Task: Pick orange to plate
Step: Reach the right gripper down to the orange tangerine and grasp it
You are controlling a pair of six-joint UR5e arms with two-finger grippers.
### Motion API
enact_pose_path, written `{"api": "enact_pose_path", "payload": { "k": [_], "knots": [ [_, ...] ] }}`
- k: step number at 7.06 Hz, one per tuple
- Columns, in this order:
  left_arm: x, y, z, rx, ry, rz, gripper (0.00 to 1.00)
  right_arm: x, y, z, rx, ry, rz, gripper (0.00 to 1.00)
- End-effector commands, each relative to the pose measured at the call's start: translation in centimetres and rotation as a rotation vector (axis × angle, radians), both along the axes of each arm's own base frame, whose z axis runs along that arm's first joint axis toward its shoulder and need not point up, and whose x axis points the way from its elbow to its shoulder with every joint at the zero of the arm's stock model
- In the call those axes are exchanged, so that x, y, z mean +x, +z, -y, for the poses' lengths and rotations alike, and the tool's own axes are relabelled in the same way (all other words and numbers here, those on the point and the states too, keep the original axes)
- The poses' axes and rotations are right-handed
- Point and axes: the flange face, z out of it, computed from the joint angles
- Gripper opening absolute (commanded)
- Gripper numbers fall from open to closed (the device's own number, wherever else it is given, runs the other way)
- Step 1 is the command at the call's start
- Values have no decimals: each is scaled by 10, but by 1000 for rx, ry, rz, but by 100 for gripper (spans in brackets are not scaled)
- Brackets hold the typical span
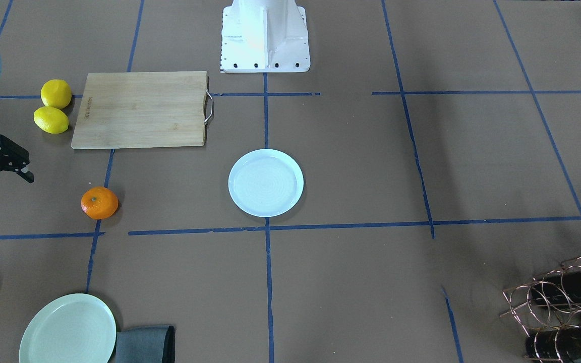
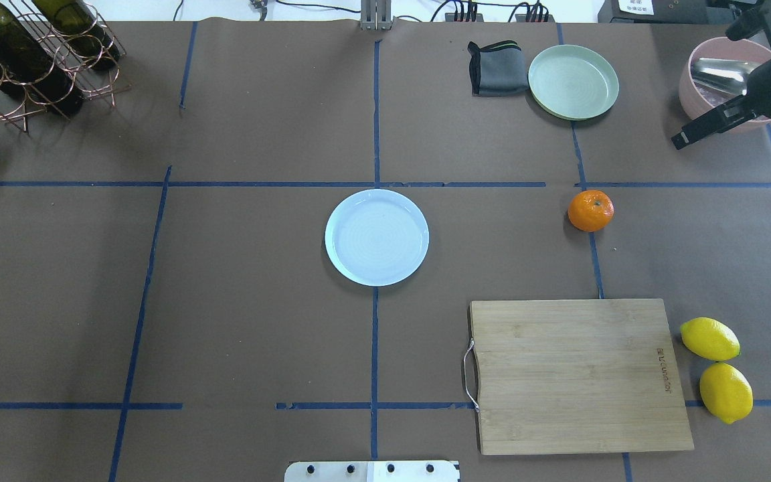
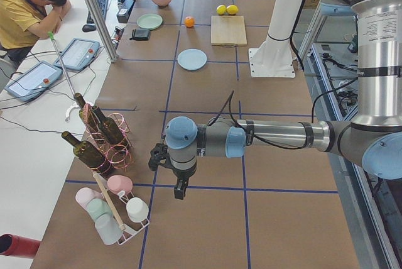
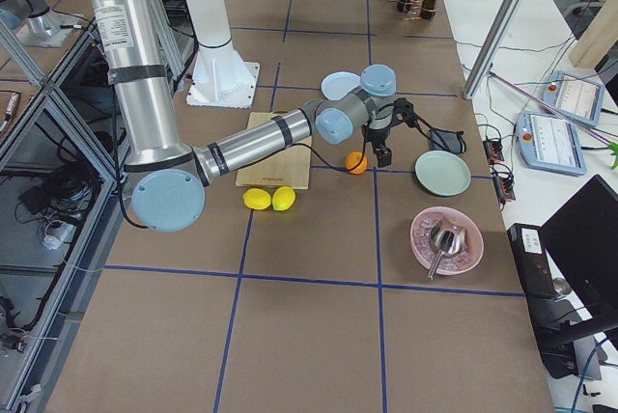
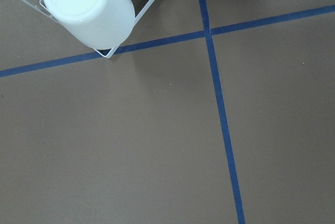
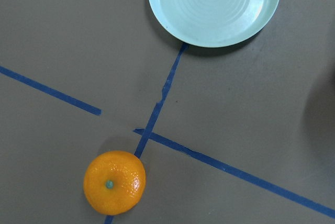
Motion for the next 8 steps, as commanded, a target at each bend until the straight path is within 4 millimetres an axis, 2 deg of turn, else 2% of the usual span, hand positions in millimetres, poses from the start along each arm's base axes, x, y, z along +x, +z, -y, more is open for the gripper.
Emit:
{"api": "enact_pose_path", "payload": {
  "k": [1,2,3,6,8],
  "knots": [
    [1,-8,6,20,4,-1,100,-74,1,-25,-40,55,-37,100],
    [1,-8,6,20,4,-1,100,-110,-2,-37,-29,92,-47,100],
    [1,-9,6,22,4,-1,100,-128,2,-43,-17,91,-72,100],
    [0,-10,6,26,3,0,100,-151,17,-49,-17,72,-110,100],
    [0,-10,6,27,5,0,100,-164,23,-42,-16,73,-129,100]
  ]
}}
